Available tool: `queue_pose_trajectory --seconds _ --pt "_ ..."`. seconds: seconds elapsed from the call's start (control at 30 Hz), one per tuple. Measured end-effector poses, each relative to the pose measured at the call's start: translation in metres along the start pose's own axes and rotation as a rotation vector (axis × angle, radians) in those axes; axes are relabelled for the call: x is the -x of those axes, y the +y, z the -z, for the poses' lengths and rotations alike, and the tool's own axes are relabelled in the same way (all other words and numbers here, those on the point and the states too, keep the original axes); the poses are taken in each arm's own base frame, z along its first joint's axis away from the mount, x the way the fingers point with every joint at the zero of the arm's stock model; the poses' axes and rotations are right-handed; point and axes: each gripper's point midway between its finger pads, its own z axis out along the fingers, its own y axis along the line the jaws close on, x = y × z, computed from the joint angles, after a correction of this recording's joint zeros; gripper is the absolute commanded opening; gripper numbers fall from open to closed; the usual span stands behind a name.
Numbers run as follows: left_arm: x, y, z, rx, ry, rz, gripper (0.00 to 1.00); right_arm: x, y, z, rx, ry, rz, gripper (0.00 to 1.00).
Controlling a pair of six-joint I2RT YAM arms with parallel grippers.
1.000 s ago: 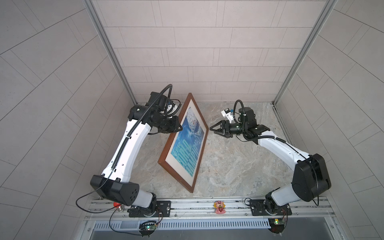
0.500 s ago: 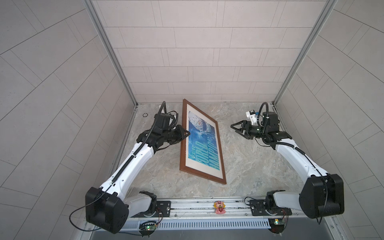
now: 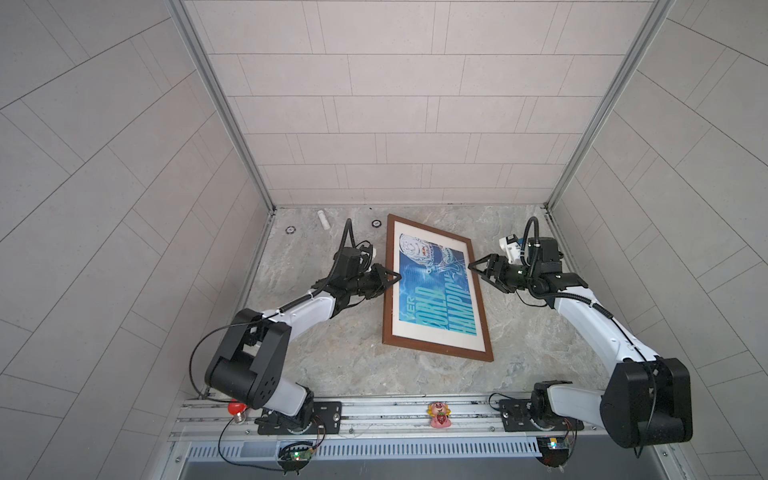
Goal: Put the photo into the frame
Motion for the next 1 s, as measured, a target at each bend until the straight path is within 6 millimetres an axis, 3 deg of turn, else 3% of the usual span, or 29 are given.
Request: queue_pose_trajectory --seconds 0.3,0.43,0.53,0.7,0.77,0.83,1.0 --pt "-0.001 0.051 -0.028 0.028 0.007 0.002 0.25 -0.002 -0.005 -0.001 -0.014 0.000 0.014 0.80" --pt "-0.010 0.086 -0.024 0.085 -0.001 0.040 0.36 -0.002 -0.005 -0.001 -0.014 0.001 0.013 0.82" --pt "-0.007 0.103 -0.016 0.123 -0.022 0.065 0.50 -0.003 -0.005 -0.001 -0.013 0.000 0.014 0.82" --pt "0.004 0.103 -0.012 0.143 -0.031 0.048 0.59 -0.003 -0.005 0.000 -0.012 -0.001 0.017 0.83" --pt "0.006 0.103 -0.013 0.170 -0.017 0.033 0.66 -0.003 -0.003 0.002 -0.014 -0.009 0.025 0.99" --pt "0.009 0.103 -0.009 0.210 -0.018 0.021 0.69 -0.001 -0.002 0.005 -0.023 -0.026 0.053 0.99" --pt "0.010 0.103 0.021 0.384 -0.020 -0.030 0.94 0.009 -0.001 0.022 -0.117 -0.071 0.130 0.99"
